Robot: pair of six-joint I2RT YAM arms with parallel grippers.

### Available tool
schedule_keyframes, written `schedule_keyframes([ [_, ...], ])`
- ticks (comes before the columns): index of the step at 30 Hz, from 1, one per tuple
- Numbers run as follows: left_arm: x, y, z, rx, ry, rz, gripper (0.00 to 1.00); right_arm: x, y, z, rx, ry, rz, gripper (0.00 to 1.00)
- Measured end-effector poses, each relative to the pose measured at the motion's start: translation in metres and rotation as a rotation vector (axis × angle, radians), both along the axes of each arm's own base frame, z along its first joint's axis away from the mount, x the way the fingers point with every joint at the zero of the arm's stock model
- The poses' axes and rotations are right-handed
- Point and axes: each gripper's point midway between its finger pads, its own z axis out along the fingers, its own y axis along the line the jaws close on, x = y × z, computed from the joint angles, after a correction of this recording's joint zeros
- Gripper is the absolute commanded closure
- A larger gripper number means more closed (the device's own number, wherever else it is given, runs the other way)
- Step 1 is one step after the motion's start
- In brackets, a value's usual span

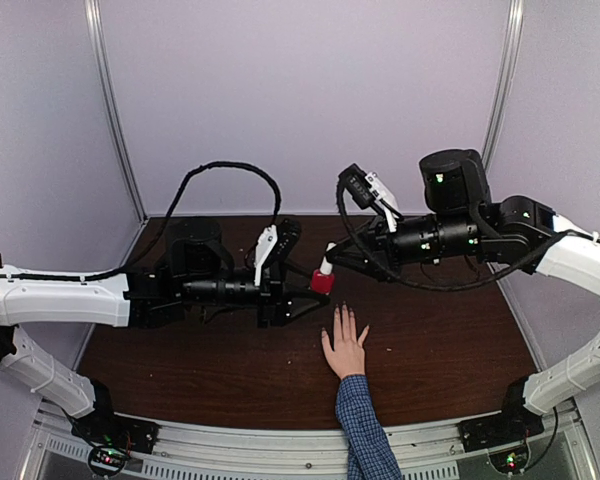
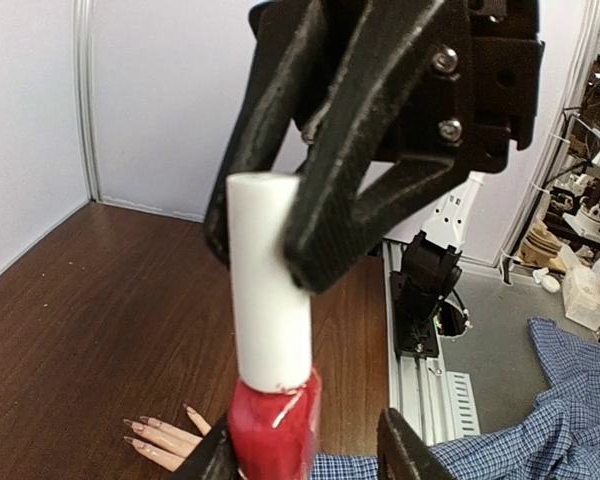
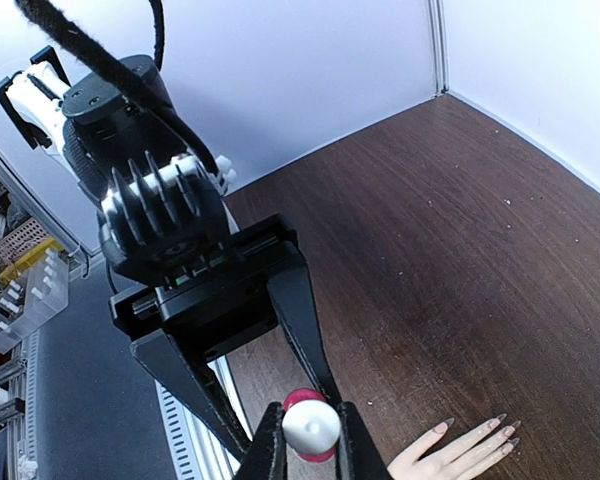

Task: Paint the nails
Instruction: Unscrew the nail polish bottle cap from the nail polish bottle.

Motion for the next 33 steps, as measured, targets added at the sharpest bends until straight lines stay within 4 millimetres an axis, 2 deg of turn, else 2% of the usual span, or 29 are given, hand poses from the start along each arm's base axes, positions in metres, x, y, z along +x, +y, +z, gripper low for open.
schedule_keyframes([
  [5,0.008,0.0,0.0,-0.002,0.013,0.049,0.63,0.003,-0.001,0.0,-0.003,-0.006,-0.016,1.0],
  [17,0.014,-0.004,0.002,-0.027,0.03,0.071,0.65,0.004,-0.002,0.0,-0.003,-0.01,-0.022,1.0],
  [19,0.014,-0.004,0.001,-0.027,0.035,0.073,0.68,0.004,-0.002,0.0,-0.003,-0.01,-0.022,1.0],
  [26,0.015,-0.005,-0.002,-0.025,0.047,0.075,0.9,0.002,-0.001,0.001,-0.001,-0.006,-0.014,1.0],
  [33,0.013,-0.006,0.002,-0.042,0.041,0.059,1.0,-0.001,-0.001,0.004,0.009,-0.007,0.0,1.0],
])
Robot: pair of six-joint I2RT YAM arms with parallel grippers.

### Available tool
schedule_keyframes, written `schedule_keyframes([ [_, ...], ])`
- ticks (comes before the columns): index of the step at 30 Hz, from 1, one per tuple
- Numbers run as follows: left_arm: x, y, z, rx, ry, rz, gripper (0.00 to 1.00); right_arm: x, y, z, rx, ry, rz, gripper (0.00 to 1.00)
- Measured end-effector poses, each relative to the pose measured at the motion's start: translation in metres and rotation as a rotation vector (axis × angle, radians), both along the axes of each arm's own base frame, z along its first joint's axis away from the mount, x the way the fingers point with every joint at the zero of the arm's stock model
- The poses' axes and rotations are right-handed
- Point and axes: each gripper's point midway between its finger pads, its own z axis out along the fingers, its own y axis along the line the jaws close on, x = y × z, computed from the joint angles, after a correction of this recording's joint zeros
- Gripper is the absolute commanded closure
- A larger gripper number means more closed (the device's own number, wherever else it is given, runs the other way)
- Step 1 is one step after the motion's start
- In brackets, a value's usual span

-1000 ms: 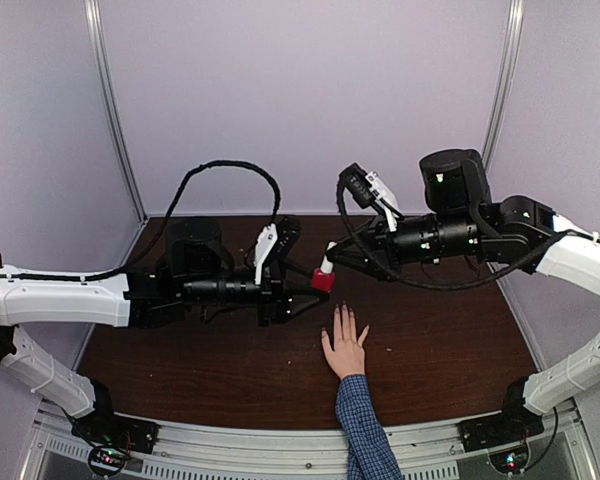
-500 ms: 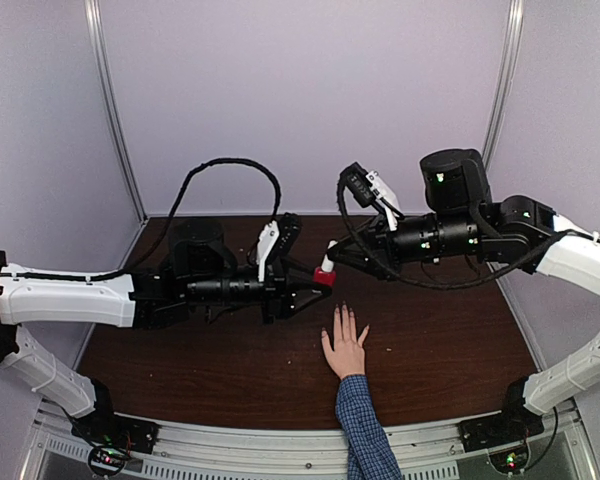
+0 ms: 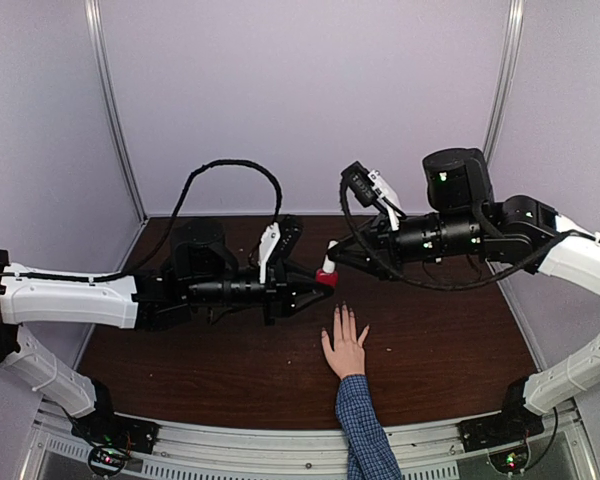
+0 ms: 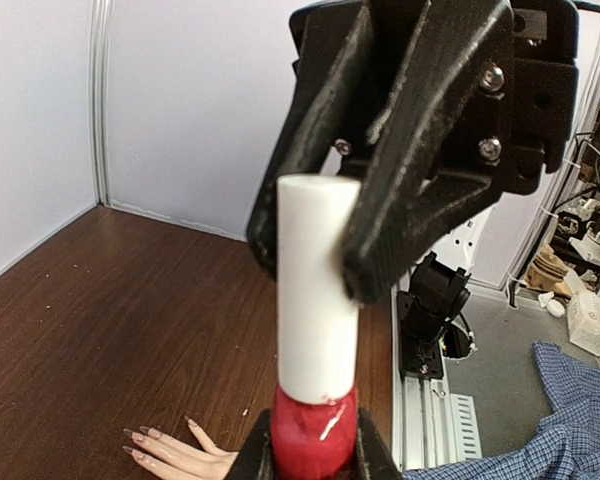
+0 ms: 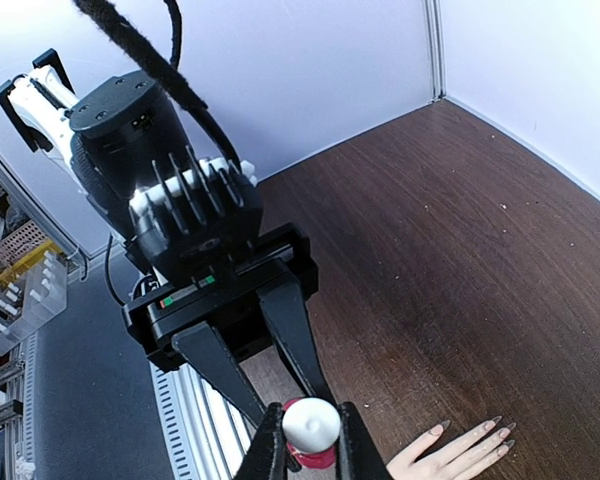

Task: Paint the nails
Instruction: Unscrew the nail polish bottle cap from the nail polish bottle.

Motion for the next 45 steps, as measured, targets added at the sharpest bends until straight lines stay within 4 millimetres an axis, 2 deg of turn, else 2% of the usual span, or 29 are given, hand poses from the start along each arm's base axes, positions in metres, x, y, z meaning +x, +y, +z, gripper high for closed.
schedule_keyframes([
  [6,-0.012,0.0,0.002,-0.012,-0.016,-0.069,1.0,-0.01,0.0,0.003,0.012,-0.002,0.056,1.0],
  [18,-0.052,0.009,0.012,-0.024,-0.028,-0.298,1.0,-0.052,0.005,0.012,0.06,-0.008,0.303,0.99],
  [20,-0.058,0.01,0.011,-0.022,-0.021,-0.331,1.0,-0.058,0.005,0.012,0.065,-0.006,0.341,0.93],
  [25,-0.066,0.011,0.012,-0.026,-0.037,-0.378,1.0,-0.068,0.006,0.016,0.087,-0.006,0.405,0.5],
  [28,-0.067,0.011,0.007,-0.006,-0.051,-0.375,1.0,-0.069,0.006,0.019,0.099,-0.002,0.407,0.44],
  [32,-0.048,0.011,0.002,0.033,-0.078,-0.248,1.0,-0.057,0.005,0.017,0.076,-0.002,0.333,0.41],
  [40,-0.003,0.022,0.009,0.047,-0.13,0.038,1.0,-0.02,0.001,0.002,0.02,0.043,0.092,0.39],
  [45,0.012,0.025,0.005,0.064,-0.134,0.123,1.0,0.0,-0.001,-0.006,0.011,0.077,-0.035,0.42],
])
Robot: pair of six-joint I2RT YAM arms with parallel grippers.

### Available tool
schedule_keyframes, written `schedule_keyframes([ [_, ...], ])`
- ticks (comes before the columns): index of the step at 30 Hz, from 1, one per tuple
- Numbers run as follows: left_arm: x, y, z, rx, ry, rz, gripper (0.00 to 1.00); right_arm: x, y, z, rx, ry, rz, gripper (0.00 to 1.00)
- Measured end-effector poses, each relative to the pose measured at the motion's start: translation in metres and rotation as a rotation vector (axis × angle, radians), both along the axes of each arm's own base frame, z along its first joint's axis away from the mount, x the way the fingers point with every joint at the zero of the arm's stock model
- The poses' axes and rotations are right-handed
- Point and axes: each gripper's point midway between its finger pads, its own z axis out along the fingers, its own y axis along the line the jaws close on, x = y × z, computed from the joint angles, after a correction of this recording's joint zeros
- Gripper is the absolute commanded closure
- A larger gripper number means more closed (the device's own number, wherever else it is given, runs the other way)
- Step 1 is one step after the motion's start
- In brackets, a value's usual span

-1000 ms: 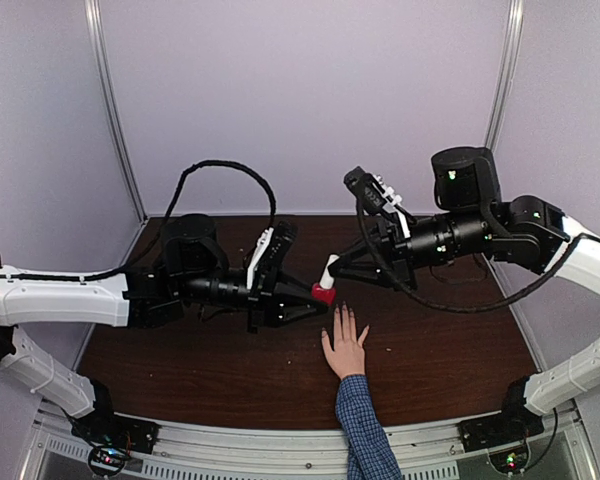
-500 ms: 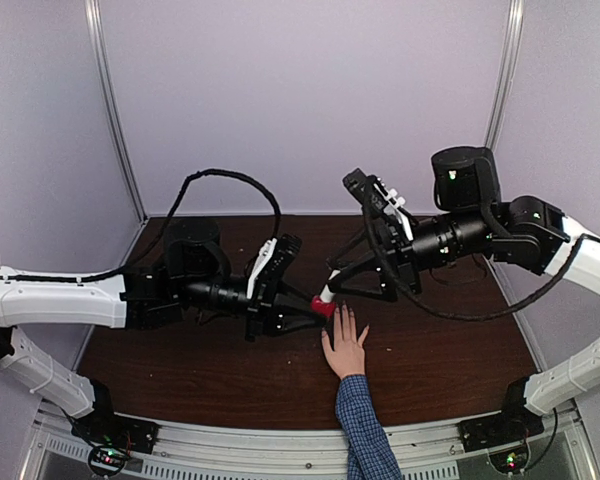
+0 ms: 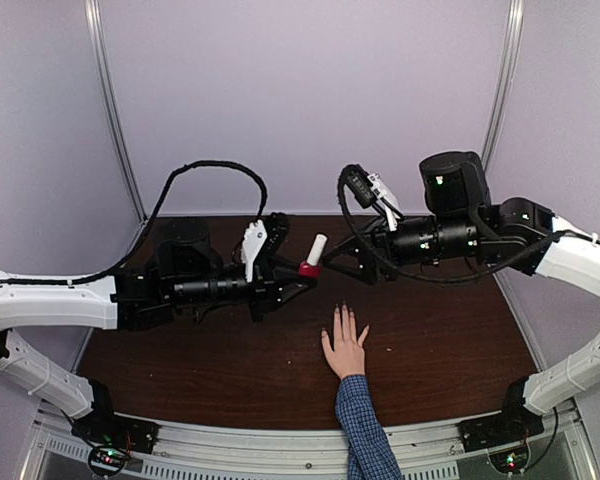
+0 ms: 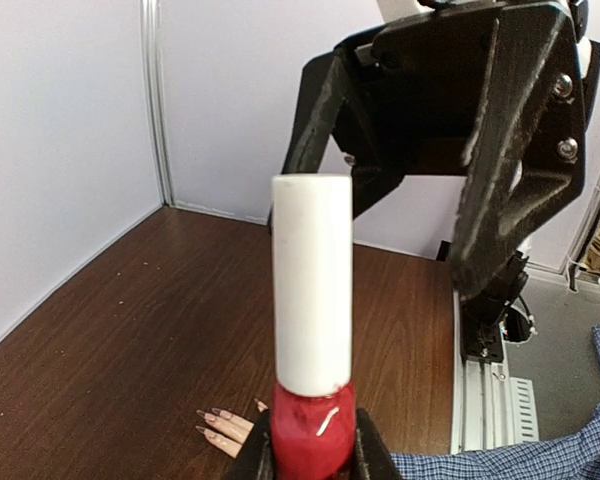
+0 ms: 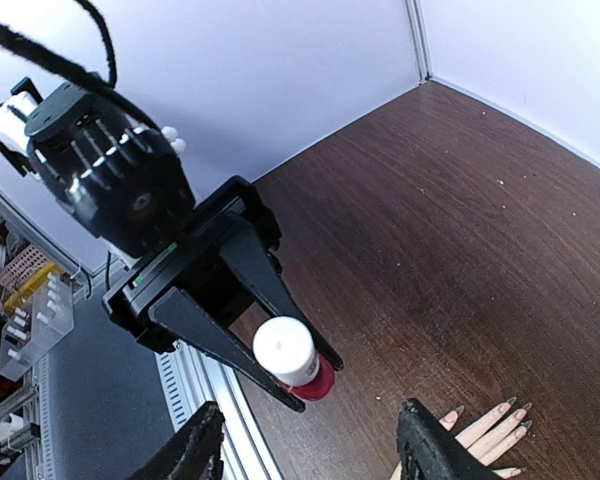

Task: Paint the nails
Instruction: Unscrew the nail polish bottle cap from the nail polish bottle.

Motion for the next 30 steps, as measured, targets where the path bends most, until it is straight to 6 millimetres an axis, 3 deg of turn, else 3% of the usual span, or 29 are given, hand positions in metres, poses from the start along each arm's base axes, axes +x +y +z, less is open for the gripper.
schedule_keyframes([
  [11,0.026,-0.001,-0.022,0.051,0.003,0.133,1.0,0.028,0.011,-0.022,0.02,0.105,-0.16,0.49],
  [21,0.034,-0.008,-0.038,0.077,0.003,0.178,1.0,0.046,0.01,-0.028,0.057,0.14,-0.279,0.6],
  [30,0.042,-0.005,-0.033,0.059,-0.012,0.227,1.0,0.05,0.013,-0.036,0.079,0.179,-0.308,0.66],
])
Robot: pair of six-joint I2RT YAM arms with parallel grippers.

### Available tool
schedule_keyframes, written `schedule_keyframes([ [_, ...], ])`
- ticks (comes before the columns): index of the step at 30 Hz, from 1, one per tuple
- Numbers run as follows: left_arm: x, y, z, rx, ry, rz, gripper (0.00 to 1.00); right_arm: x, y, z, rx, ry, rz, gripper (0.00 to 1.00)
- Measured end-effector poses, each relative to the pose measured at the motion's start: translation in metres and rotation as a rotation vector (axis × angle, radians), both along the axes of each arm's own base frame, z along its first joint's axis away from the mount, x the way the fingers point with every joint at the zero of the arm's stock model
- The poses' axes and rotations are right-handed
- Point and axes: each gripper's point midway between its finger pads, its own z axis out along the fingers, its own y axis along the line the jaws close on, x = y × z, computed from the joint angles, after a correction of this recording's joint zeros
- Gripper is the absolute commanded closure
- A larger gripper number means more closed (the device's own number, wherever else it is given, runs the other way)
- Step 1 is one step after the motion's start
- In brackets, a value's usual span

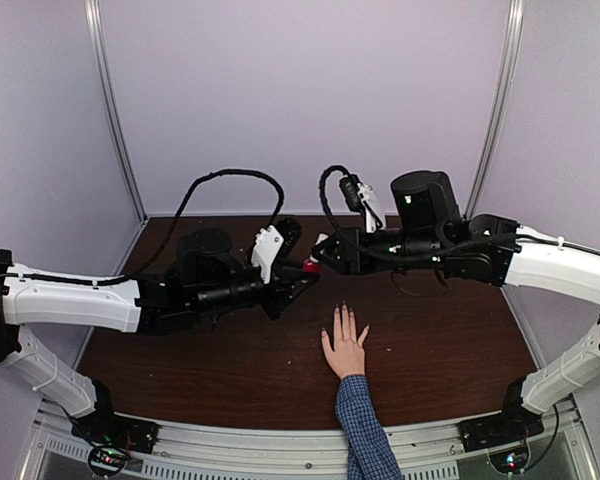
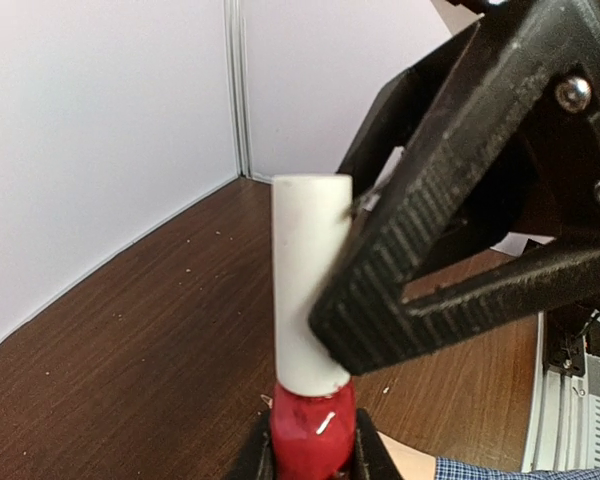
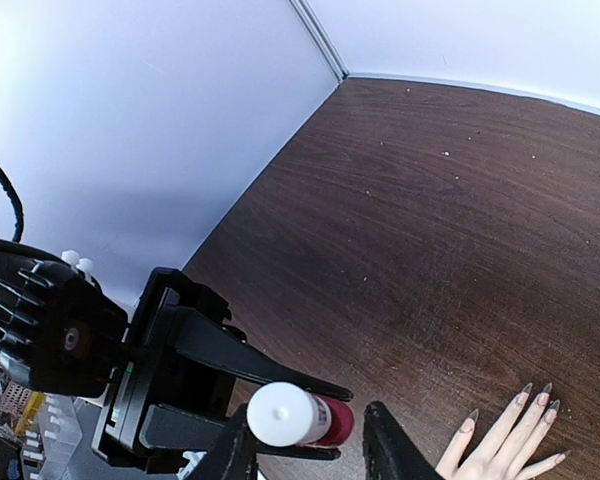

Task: Paint the nails
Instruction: Unscrew the nail polish bottle cap from the nail polish bottle.

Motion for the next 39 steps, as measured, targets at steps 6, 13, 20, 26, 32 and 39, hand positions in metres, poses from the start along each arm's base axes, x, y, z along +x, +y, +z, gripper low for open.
schedule_keyframes([
  [6,0.001,0.0,0.003,-0.012,-0.008,0.008,1.0,0.002,0.004,-0.003,0.009,0.011,-0.005,0.75],
  [13,0.002,0.0,0.003,-0.012,-0.007,0.011,1.0,0.002,0.005,-0.001,0.017,0.004,0.001,0.87],
  [20,0.0,0.0,0.003,-0.013,-0.005,-0.005,1.0,0.0,0.007,-0.002,0.002,-0.015,0.029,0.94],
  [26,-0.01,0.0,0.005,-0.018,0.002,-0.075,1.0,-0.011,0.006,-0.001,-0.006,-0.04,0.094,1.0],
  [32,-0.025,-0.004,0.014,-0.046,0.006,-0.168,1.0,-0.026,0.003,0.009,-0.008,-0.087,0.185,1.0],
  [39,-0.043,-0.009,0.021,-0.074,0.034,-0.289,1.0,-0.043,-0.001,0.015,-0.021,-0.135,0.287,1.0],
])
